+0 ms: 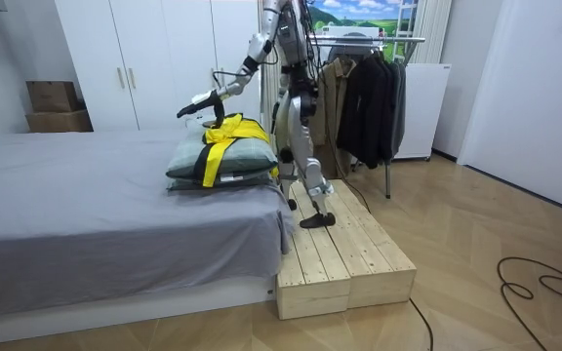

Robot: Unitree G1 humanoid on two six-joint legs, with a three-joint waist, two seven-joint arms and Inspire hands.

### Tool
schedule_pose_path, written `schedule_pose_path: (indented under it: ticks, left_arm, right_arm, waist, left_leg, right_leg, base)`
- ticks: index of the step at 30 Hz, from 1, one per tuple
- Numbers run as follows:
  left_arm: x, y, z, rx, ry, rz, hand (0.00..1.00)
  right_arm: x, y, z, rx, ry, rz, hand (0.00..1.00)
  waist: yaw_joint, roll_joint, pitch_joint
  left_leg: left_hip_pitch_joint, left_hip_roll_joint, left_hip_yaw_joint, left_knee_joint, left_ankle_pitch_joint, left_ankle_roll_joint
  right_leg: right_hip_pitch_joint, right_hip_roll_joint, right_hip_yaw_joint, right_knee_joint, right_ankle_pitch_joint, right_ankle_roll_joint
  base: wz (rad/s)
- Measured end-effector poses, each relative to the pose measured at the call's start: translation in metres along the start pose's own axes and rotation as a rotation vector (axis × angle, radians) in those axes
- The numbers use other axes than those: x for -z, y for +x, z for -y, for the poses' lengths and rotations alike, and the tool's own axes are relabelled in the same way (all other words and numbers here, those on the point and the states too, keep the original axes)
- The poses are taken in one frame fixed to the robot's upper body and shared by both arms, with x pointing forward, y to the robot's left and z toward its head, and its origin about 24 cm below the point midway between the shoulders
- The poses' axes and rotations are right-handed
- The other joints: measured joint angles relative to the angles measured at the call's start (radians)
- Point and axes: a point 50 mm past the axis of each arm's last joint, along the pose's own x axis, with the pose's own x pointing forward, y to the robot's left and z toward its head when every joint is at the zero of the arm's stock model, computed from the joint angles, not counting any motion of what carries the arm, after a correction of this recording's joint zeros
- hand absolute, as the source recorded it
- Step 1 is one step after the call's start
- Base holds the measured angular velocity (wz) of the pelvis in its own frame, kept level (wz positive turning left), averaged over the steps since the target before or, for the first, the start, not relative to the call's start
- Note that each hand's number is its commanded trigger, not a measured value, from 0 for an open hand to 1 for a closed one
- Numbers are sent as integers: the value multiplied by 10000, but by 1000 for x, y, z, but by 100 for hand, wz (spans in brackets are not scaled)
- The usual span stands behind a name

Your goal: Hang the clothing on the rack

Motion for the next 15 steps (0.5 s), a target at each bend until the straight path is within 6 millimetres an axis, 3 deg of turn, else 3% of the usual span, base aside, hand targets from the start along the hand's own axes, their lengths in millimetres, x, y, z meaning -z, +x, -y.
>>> schedule_pose_path:
  ticks: [1,4,9,15]
  left_arm:
    - [-3,5,-7,-199,-20,125,0]
    - [-9,12,-15,-377,-62,341,0]
    - [-12,13,-11,533,-566,203,0]
    - [-15,7,7,3008,-1172,-155,0]
  right_arm:
    - [0,0,-1,-109,-200,16,0]
    - [-6,1,-2,-260,-292,144,0]
    - [-14,1,-5,-560,-418,315,0]
    - [-15,1,-7,-1067,-449,331,0]
  waist:
    - [-12,-18,-10]
    - [37,-37,-12]
    - [72,-20,-67]
    - [-95,-29,-79]
  left_leg:
    - [4,-20,261,-145,33,46]
    - [-48,-137,299,-215,16,134]
    - [79,-224,604,-174,61,209]
    - [134,-365,700,-177,128,305]
  right_leg:
    - [21,-10,10,-46,-132,64]
    - [-8,-47,47,-129,-285,41]
    - [174,-122,40,-109,-233,120]
    - [254,-315,28,-103,-100,212]
  base:
    - [33]
    - [20]
    - [8]
    - [3]
